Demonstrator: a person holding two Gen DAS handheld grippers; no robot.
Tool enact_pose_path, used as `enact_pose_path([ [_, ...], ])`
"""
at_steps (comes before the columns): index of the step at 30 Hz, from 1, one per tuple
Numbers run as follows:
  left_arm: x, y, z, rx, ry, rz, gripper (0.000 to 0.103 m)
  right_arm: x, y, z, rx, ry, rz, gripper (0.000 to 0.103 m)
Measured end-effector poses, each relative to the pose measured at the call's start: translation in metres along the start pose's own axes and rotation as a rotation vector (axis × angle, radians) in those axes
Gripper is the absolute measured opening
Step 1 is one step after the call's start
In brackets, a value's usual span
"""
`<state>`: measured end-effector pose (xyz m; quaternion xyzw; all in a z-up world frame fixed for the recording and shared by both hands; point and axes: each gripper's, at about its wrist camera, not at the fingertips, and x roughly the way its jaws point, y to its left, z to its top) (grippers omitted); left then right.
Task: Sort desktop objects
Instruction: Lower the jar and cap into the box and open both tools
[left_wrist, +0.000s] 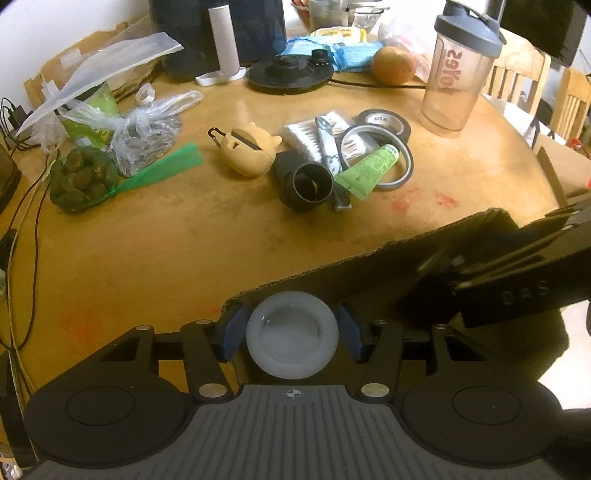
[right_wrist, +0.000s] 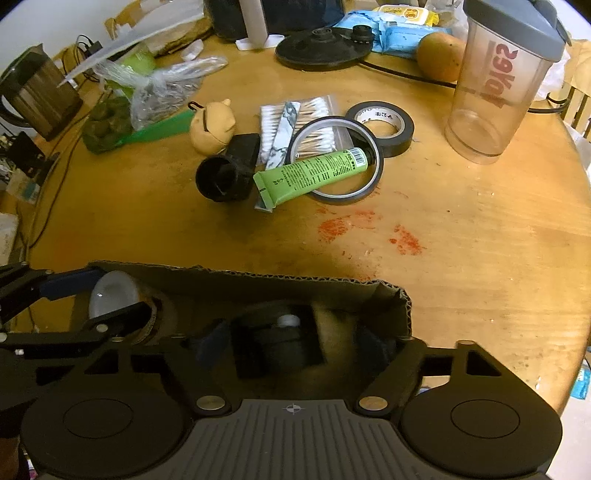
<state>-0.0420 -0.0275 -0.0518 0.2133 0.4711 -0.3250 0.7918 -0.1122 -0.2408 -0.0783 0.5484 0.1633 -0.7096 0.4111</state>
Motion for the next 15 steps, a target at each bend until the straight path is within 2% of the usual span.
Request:
enact_pose_path([
  [6,-0.017,0.004,0.007,-0.034,-0.058,-0.027,0.054,-0.024,-0.002,-0.003,-0.015,-0.048,0.078,0.096],
  [10,-0.027,0.008,0.014,-0.067,-0.095,-0.031,0.054,-0.038,-0.003,-0.001,-0.017,-0.092,0.092,0.097],
  [15,-0.03,0.013,0.019,-0.109,-0.101,-0.041,0.055,-0.047,-0.017,0.005,0.021,-0.126,0.078,0.103],
])
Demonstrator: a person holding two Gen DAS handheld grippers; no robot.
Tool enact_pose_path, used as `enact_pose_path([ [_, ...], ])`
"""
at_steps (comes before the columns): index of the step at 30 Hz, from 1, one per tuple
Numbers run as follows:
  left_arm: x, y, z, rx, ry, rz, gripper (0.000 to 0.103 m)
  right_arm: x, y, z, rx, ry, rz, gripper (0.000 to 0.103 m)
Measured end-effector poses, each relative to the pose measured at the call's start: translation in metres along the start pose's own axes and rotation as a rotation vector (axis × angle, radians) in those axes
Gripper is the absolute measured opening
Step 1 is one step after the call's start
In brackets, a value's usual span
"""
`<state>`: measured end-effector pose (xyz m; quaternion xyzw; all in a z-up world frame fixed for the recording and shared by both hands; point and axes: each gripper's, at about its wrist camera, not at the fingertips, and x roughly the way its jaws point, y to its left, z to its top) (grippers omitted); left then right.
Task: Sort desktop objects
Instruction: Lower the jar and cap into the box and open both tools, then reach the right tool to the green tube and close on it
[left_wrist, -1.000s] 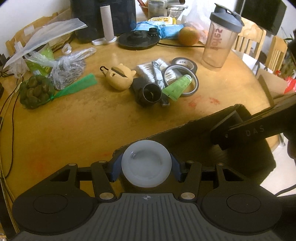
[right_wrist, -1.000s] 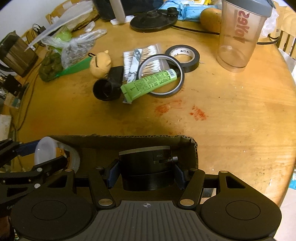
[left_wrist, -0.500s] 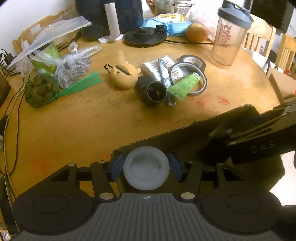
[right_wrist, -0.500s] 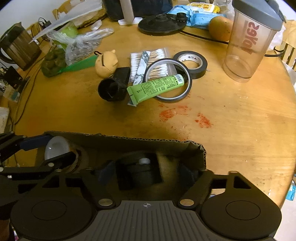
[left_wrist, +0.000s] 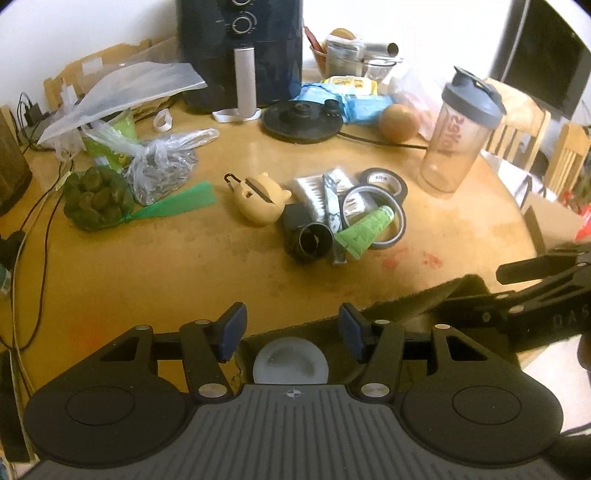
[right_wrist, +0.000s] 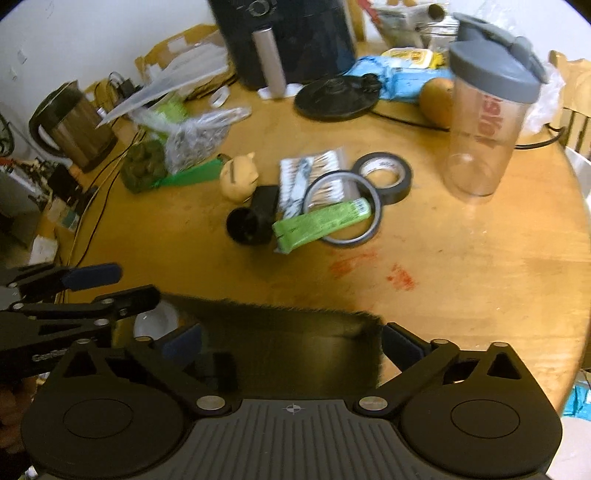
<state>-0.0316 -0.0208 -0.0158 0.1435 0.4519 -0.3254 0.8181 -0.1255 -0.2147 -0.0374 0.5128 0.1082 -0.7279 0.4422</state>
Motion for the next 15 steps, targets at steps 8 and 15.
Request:
enact_pose_path([
  [8,-0.003,0.01,0.005,-0.084,-0.011,0.018,0.074,0.001,-0.028,0.008,0.069,-0.005,-0.049,0.103],
  [15,-0.005,0.014,0.008,-0.129,-0.02,0.043,0.074,0.001,-0.044,0.016,0.033,-0.048,-0.094,0.103],
])
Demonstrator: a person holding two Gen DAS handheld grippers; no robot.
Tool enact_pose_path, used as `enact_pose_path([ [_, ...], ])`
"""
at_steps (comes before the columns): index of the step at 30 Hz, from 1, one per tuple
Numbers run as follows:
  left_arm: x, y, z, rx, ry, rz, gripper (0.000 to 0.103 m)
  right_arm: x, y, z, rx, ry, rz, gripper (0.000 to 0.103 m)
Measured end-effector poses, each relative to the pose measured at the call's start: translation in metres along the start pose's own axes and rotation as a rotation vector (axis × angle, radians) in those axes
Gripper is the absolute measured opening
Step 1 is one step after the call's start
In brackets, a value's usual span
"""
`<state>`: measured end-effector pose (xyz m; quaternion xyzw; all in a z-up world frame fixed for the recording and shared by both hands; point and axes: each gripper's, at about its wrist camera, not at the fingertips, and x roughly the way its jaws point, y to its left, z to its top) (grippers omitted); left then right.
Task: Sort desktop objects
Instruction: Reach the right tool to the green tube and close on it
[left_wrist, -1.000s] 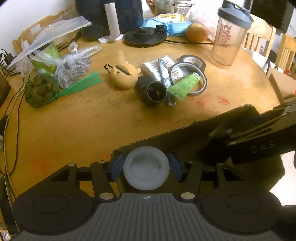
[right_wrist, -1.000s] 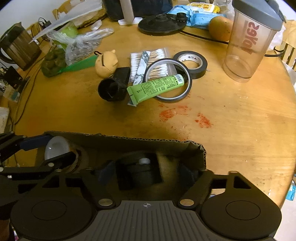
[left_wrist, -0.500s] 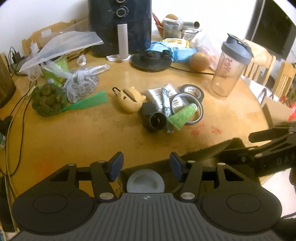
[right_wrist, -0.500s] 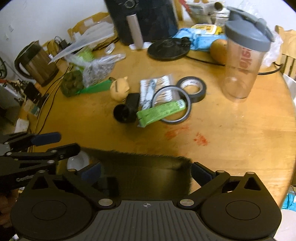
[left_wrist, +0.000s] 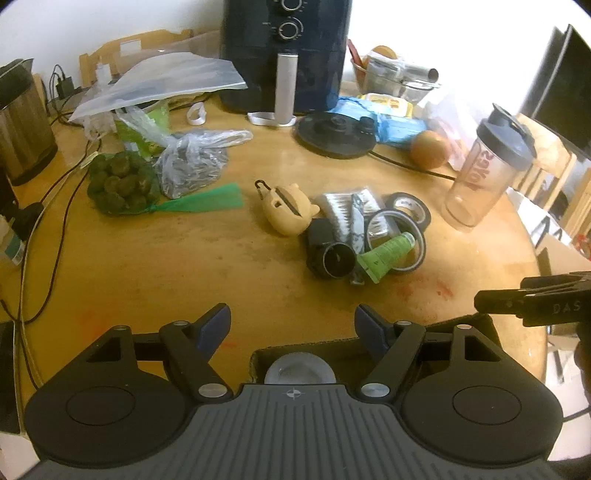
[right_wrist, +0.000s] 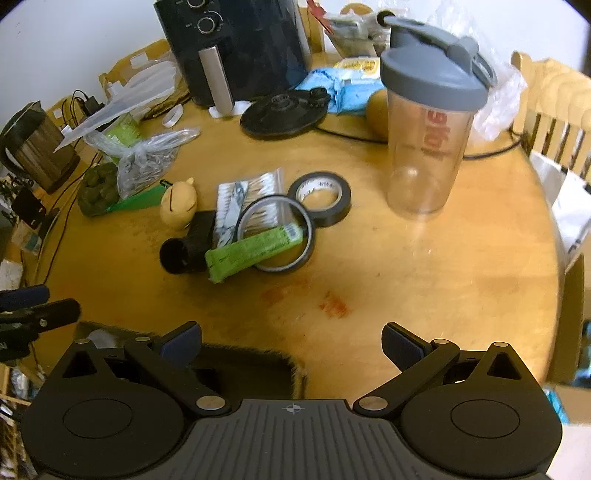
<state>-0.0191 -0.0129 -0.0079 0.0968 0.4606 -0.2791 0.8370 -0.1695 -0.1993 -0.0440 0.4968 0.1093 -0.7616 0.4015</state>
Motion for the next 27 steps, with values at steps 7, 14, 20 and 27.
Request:
enact_pose_path([
  [7,0.002,-0.002,-0.003,-0.023,0.009,0.026,0.074,0.004,-0.011,0.016,-0.049,-0.03,0.006,0.103],
  [14,-0.003,-0.007,-0.005,-0.038,0.007,0.051,0.074,0.013,-0.019,0.029,-0.073,-0.039,0.051,0.102],
  [20,-0.005,-0.011,-0.006,-0.054,0.017,0.064,0.074,0.023,-0.015,0.036,-0.14,-0.039,0.098,0.101],
  [27,-0.008,-0.013,-0.007,-0.076,0.027,0.085,0.074,0.04,-0.007,0.045,-0.227,-0.014,0.151,0.093],
])
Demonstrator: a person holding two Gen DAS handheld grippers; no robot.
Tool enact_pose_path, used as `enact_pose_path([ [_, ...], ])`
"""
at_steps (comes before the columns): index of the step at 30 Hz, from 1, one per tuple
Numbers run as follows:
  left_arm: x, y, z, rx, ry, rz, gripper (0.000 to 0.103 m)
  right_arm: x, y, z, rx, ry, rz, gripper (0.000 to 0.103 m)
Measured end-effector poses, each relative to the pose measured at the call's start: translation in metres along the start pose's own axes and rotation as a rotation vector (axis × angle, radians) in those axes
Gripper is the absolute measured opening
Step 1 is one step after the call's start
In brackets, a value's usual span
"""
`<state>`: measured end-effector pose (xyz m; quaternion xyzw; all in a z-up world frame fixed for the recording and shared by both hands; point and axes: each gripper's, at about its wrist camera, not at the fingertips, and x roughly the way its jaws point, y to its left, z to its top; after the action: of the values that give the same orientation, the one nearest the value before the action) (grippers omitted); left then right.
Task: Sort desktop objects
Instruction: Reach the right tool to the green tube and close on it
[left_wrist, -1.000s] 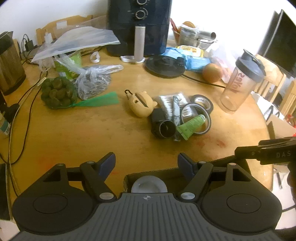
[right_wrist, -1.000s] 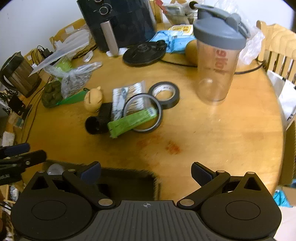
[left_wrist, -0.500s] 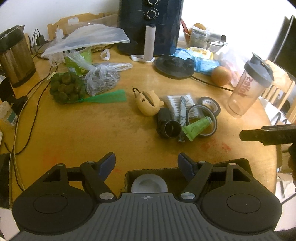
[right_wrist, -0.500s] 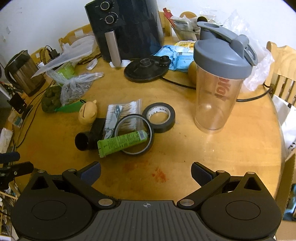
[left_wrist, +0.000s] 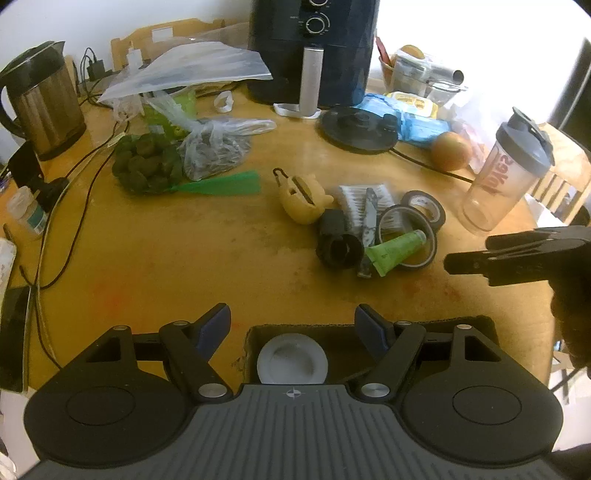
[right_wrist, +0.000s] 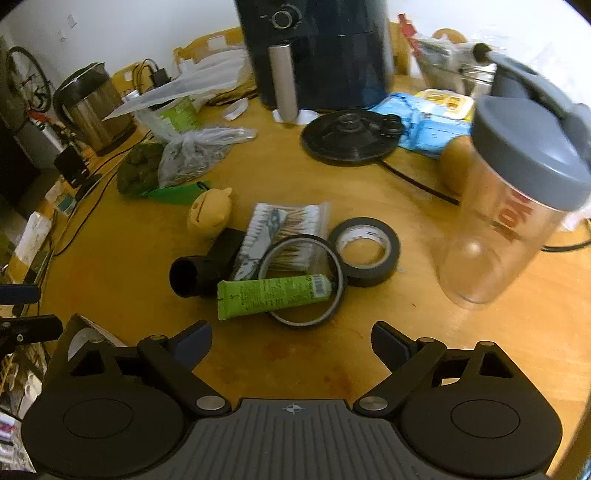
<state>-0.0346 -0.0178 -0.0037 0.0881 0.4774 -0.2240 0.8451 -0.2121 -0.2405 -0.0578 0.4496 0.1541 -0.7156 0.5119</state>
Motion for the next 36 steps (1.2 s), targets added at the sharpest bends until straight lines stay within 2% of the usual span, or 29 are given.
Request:
enact_pose_path([
  [5,-0.003,0.001,-0.002,-0.027,0.007,0.025,0.074,0.012,0.006,0.008,-0.058,0.012,0.033,0.085],
  [8,-0.004,0.002,-0.003,-0.044,0.008,0.033,0.074,0.017,0.006,0.013,-0.038,0.023,0.057,0.084],
  [10,-0.004,0.003,-0.004,-0.049,0.012,0.029,0.074,0.021,0.005,0.016,-0.005,0.027,0.065,0.083],
  [13,-0.002,0.003,-0.002,-0.04,0.017,0.02,0.074,0.03,0.0,0.019,0.079,0.047,0.065,0.078],
  [15,-0.001,0.004,0.0,-0.033,0.015,0.017,0.074,0.037,-0.005,0.022,0.151,0.058,0.079,0.071],
  [18,0.001,0.006,0.0,-0.02,0.019,0.008,0.074,0.047,-0.009,0.024,0.228,0.066,0.092,0.069],
  [21,0.0,0.009,-0.003,-0.005,0.026,-0.003,0.074,0.058,-0.012,0.026,0.294,0.081,0.076,0.063],
  [29,-0.004,0.027,-0.011,-0.006,0.031,-0.004,0.074,0.077,-0.024,0.026,0.494,0.093,-0.002,0.058],
  [36,-0.008,0.047,-0.012,-0.03,0.017,0.005,0.074,0.087,-0.031,0.027,0.629,0.109,-0.069,0.047],
])
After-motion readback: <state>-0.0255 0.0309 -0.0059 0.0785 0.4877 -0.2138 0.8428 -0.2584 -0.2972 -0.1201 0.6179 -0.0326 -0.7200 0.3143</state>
